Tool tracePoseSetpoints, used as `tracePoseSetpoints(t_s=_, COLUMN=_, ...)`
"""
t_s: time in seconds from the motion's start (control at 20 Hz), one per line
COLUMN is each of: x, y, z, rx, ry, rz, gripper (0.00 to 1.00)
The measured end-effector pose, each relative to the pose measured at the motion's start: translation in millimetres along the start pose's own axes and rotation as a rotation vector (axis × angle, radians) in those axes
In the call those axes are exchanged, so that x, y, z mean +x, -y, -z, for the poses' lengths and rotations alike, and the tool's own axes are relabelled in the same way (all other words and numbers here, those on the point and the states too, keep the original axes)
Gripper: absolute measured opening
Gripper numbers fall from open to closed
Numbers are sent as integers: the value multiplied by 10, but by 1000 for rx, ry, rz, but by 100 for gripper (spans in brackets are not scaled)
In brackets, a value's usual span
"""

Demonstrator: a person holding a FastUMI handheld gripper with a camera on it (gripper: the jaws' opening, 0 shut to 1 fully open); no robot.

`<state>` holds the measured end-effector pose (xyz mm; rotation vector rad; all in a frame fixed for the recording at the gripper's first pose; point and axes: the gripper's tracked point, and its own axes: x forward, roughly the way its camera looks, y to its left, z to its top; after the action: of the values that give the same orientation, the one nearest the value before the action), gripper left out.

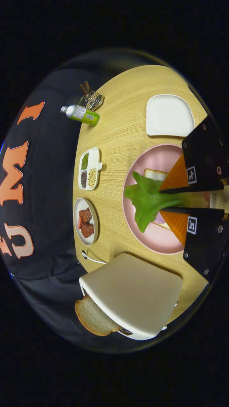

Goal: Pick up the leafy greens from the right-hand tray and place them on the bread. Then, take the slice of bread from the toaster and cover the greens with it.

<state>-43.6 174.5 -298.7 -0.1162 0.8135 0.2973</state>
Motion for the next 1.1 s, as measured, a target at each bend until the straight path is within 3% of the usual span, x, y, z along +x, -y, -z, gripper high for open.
tracePoseSetpoints(t_s=0.05, x=8, y=-2, z=9, rx=1, ry=-1, rz=7, gripper=26)
tracePoseSetpoints(t_s=0.2, x=-6, y=39, z=17, rx=-7, ry=1, rz=29, gripper=51)
tracePoseSetpoints(t_s=0.6, x=-149, y=52, z=-144, rx=14, ry=48, rz=71, gripper=87)
tracePoseSetpoints(t_s=0.8, x=-261, y=26, z=-315, rx=49, ry=73, rz=89, gripper=98)
tracePoseSetpoints(t_s=1.1, x=-465, y=-127, z=-709, rx=31, ry=144, rz=122, gripper=98)
